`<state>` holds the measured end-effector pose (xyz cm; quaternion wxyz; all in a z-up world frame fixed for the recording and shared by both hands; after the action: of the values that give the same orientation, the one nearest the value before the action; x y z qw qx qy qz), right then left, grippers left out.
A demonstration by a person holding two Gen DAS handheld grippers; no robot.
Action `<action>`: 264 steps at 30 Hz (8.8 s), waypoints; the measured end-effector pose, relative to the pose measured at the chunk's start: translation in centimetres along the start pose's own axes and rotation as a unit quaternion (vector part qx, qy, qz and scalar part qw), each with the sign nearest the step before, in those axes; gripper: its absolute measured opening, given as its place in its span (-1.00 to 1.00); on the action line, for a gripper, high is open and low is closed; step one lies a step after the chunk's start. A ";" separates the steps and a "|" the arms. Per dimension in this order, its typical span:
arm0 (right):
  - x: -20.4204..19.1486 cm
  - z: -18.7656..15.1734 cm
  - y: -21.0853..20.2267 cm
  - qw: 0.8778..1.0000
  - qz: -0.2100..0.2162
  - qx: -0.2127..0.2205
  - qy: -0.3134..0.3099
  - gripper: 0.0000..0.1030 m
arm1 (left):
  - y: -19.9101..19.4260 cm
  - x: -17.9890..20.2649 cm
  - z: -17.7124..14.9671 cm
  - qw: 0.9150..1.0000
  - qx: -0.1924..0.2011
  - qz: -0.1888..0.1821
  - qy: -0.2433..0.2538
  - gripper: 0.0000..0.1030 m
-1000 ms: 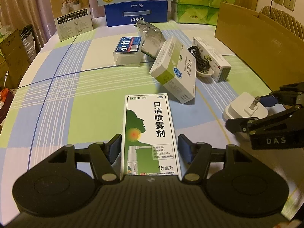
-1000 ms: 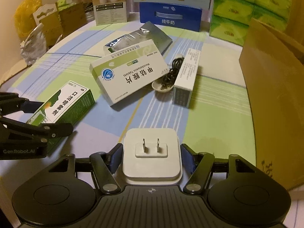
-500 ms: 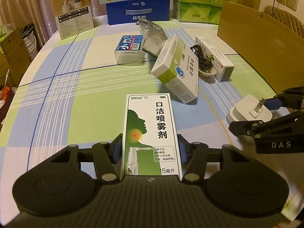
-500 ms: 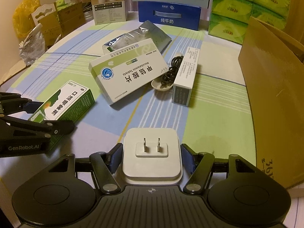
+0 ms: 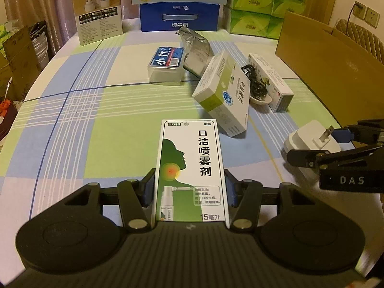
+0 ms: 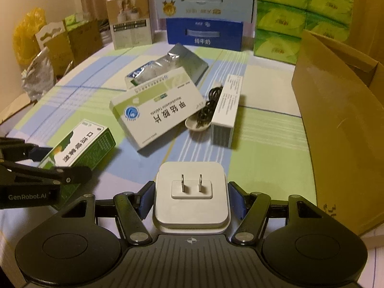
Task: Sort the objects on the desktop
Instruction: 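Carry the spray box and plug adapter with both tools over the cardboard box, then open both tools to drop the spray box and adapter into the box, then move both open tools back toward the remaining items on the table, then grasp the white medicine box with left tool while right tool grasps long white box, then lift both held white boxes and carry them over the cardboard box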
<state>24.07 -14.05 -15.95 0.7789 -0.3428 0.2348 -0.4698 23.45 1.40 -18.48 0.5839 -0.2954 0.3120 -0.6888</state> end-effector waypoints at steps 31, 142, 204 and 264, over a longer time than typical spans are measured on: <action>9.1 7.0 -17.1 0.985 -0.062 0.145 0.066 0.19 | -12.3 10.3 6.7 0.994 0.082 -0.064 0.028 -0.02; 0.3 3.8 -11.1 0.994 0.024 0.085 0.058 0.79 | -9.7 1.7 1.9 0.995 0.069 0.020 0.073 0.62; 5.8 6.0 5.2 0.997 0.003 0.007 0.080 -0.47 | 4.5 5.7 5.2 0.986 0.051 -0.013 0.161 0.37; -0.1 -0.5 1.4 0.999 0.034 -0.007 -0.007 -0.23 | -1.6 2.9 -2.1 1.000 0.022 -0.013 -0.003 0.46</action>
<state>24.52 -13.64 -17.35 0.7935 -0.3432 0.2444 -0.4392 20.40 -1.11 -18.47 0.5822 -0.2885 0.2913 -0.7021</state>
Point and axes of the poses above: each gripper's, at about its wrist camera, not at the fingertips, and y roughly the way its jaws point, x to its right, z to its top, the point moved 10 cm from there along y, roughly the way its jaws point, and after that the axes turned 1 degree about -x, right-handed, at the moved point
